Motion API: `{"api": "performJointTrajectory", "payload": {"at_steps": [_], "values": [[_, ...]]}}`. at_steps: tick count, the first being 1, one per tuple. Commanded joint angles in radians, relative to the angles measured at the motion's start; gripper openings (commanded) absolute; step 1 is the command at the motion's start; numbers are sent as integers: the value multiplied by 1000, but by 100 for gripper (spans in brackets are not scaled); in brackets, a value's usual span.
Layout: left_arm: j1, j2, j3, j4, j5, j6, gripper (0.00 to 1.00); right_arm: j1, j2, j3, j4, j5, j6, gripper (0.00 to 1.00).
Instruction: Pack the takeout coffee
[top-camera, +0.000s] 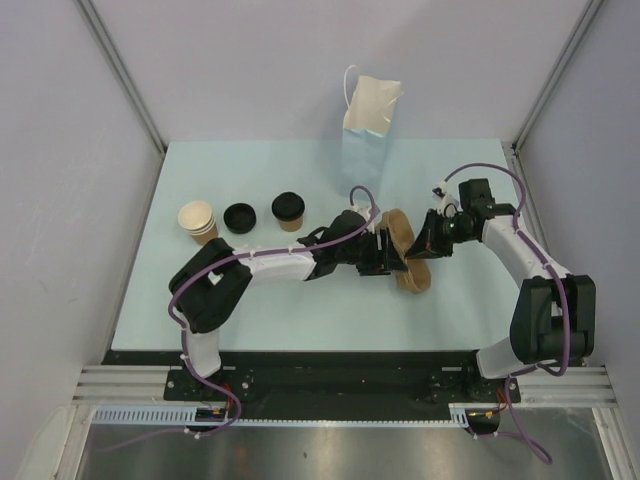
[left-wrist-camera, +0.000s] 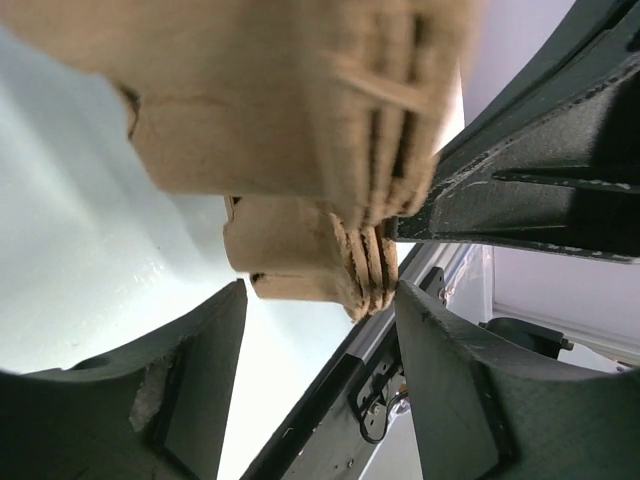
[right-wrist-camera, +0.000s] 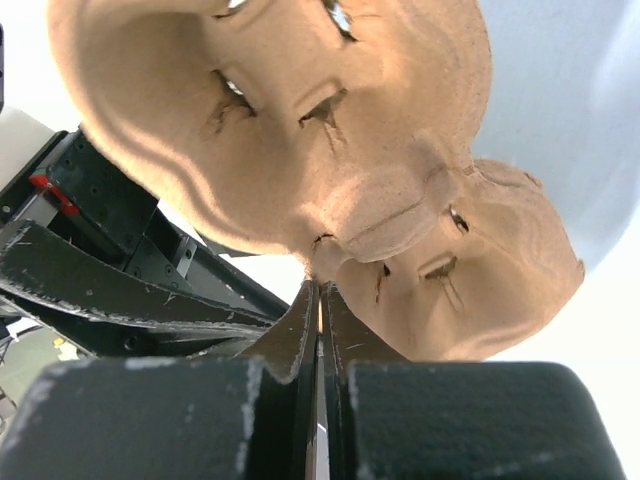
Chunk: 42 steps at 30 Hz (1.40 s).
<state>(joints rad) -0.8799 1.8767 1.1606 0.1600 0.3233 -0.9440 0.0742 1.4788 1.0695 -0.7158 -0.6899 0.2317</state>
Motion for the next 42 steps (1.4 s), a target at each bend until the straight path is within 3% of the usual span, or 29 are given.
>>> {"api": "performJointTrajectory", "payload": {"at_steps": [1,21,25,28,42], "values": [[13,-5,-6,64,17,-15,68,-4,-45,-6,13,-49,8,0],[50,-11,-15,61,22,8,66,4,-52,-22,15,-50,-11,0],[50,-19,-44,59,19,10,66,13,-49,-22,-23,-13,-60,22],[50,-27,-55,59,19,14,65,22,-48,-22,-46,22,-97,31],[47,-22,-55,58,23,14,65,47,-9,-22,-74,64,-135,25]]}}
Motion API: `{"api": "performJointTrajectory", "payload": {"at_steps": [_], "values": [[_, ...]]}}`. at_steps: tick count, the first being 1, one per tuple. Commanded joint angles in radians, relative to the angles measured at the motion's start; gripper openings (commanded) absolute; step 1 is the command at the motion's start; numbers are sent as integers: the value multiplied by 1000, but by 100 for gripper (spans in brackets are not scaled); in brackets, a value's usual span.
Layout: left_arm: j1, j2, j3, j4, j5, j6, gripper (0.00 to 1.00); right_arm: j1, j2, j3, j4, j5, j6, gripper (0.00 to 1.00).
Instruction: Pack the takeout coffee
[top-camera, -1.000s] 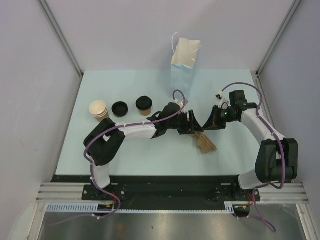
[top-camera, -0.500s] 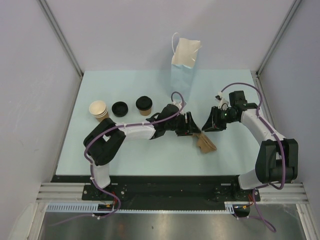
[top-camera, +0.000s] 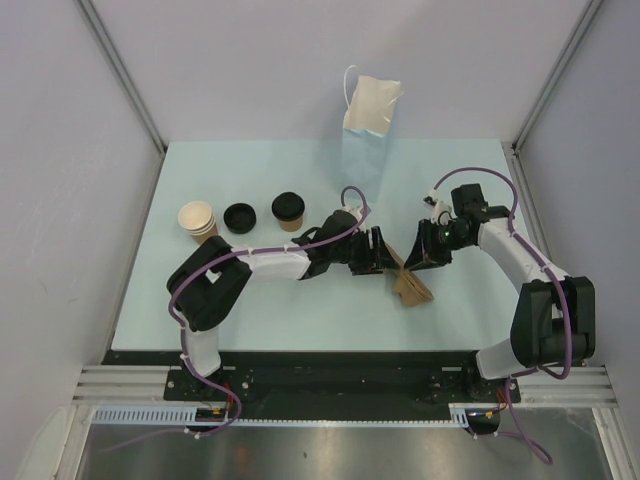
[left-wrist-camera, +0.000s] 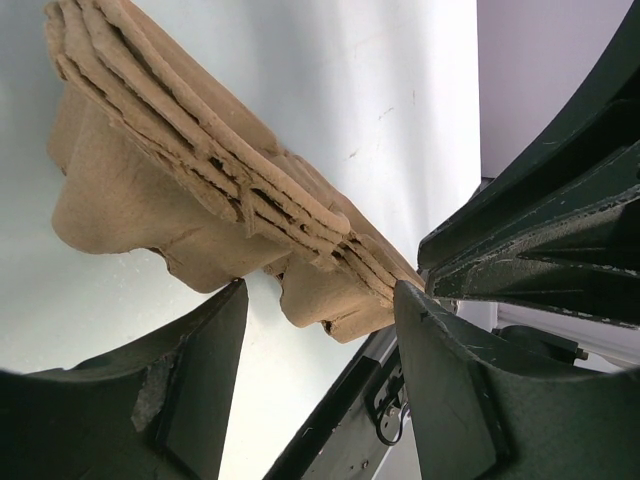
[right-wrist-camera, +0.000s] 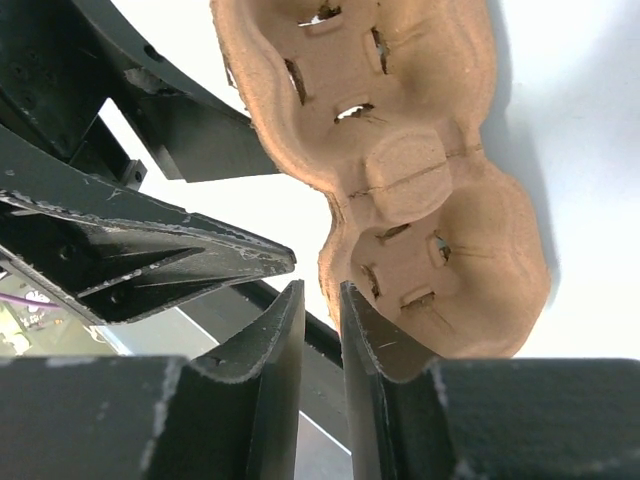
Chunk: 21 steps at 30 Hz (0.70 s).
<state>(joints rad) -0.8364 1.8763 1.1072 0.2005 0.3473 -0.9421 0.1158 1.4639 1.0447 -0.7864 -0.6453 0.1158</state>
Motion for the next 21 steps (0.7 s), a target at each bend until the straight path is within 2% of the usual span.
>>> {"api": "performJointTrajectory", "payload": {"at_steps": [1,21], "values": [[3,-22,-3,17,-2,12,65,4,12,3,-2,21,-19,25],[3,-20,0,20,4,12,65,4,61,3,9,10,-15,20]]}}
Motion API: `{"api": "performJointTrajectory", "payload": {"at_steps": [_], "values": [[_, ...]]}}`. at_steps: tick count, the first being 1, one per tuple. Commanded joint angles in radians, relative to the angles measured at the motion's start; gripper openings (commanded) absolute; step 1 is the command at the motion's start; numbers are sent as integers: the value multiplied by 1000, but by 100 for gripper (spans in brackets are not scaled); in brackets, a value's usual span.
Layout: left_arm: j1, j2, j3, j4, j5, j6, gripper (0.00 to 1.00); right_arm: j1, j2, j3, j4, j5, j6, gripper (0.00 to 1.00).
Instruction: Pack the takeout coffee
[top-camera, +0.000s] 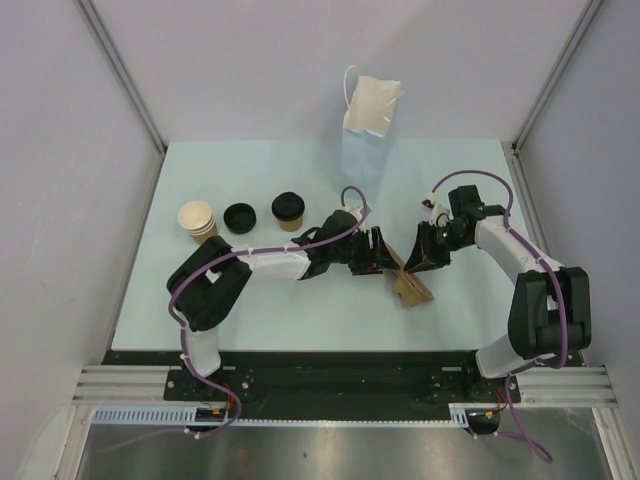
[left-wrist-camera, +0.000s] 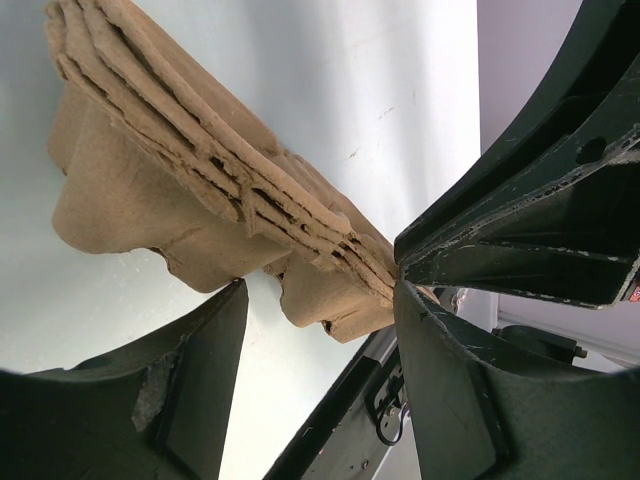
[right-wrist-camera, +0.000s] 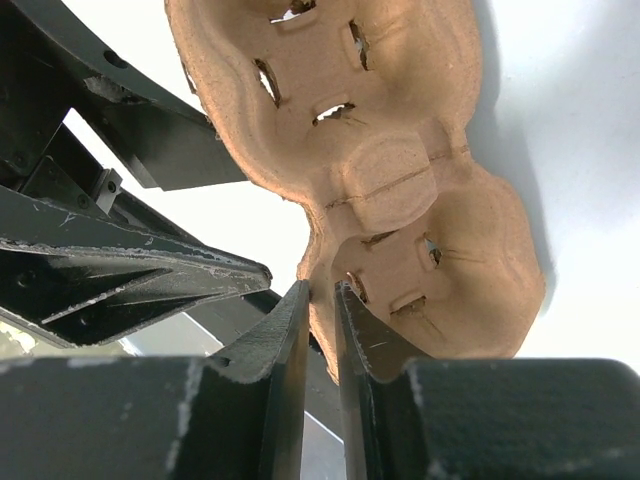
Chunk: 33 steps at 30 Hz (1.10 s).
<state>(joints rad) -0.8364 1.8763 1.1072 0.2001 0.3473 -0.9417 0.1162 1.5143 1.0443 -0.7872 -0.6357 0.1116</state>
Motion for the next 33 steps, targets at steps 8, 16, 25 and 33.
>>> {"api": "performJointTrajectory", "payload": {"at_steps": [8,16,25,33], "values": [[3,-22,-4,24,9,11,65,3,21,3,8,-7,-12,19],[-7,-28,-10,51,35,9,64,-1,-28,3,25,-16,14,0],[-30,-5,22,38,18,15,64,14,-88,3,37,-39,59,0],[-33,-2,14,58,30,4,64,28,-77,3,28,1,46,0]]}}
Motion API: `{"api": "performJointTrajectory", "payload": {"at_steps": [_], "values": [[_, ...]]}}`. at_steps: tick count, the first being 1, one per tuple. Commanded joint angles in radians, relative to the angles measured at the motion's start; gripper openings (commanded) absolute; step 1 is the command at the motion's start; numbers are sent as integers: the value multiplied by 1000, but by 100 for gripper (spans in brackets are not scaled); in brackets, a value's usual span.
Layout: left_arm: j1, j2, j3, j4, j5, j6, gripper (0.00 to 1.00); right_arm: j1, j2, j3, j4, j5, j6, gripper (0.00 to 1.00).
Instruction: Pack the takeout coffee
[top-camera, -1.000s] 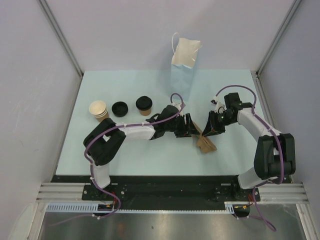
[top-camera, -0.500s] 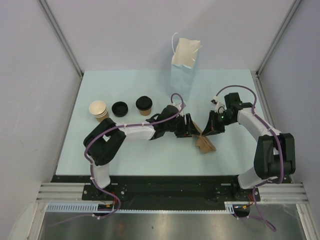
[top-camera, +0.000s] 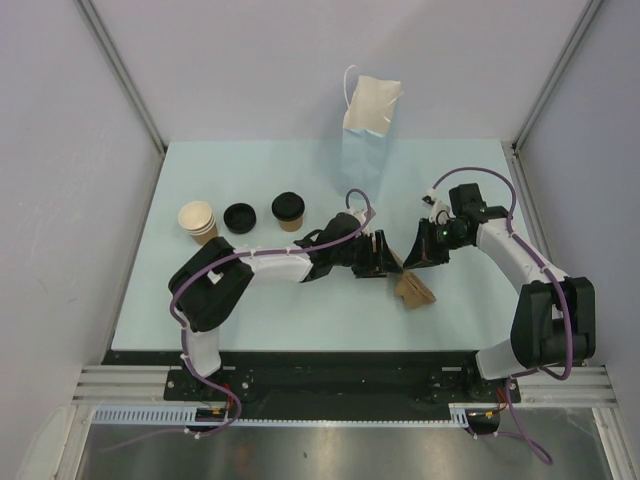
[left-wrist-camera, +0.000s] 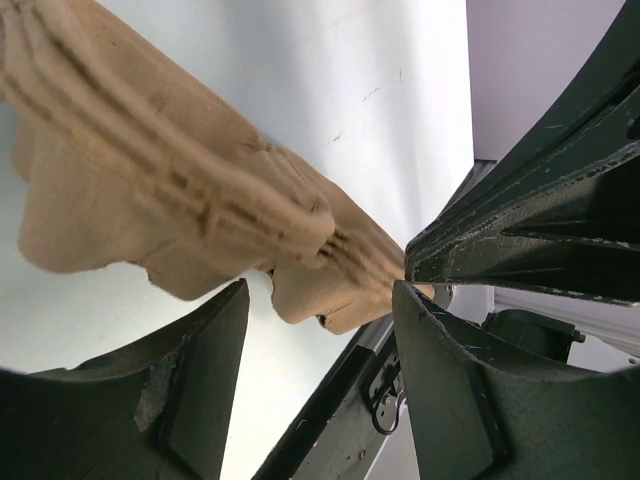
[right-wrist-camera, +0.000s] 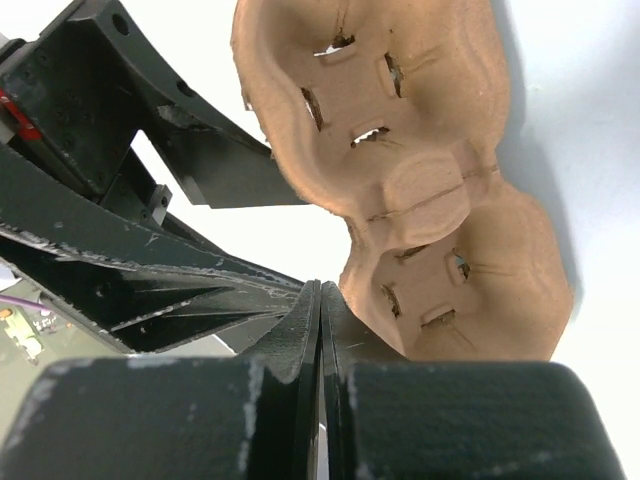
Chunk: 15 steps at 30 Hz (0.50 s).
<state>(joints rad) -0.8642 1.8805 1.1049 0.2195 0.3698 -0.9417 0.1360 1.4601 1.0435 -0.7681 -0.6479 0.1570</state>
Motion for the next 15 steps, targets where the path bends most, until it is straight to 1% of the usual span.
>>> {"api": "performJointTrajectory", "payload": {"at_steps": [1,5,8,9,13,15], "values": [[-6,-6,13,37,6,6,65,7,-18,4,7,17,0,0],[-6,-14,6,17,-11,18,65,7,-14,4,-7,4,-30,0],[-6,-15,-8,8,-15,21,65,7,-26,4,-25,42,-57,9],[-6,-17,-10,6,-14,23,64,7,-27,4,-28,60,-60,15],[-6,-12,-11,6,-14,21,64,7,-9,4,-28,77,-71,20],[-6,-12,-11,6,-15,23,64,8,2,4,-25,68,-70,21]]}}
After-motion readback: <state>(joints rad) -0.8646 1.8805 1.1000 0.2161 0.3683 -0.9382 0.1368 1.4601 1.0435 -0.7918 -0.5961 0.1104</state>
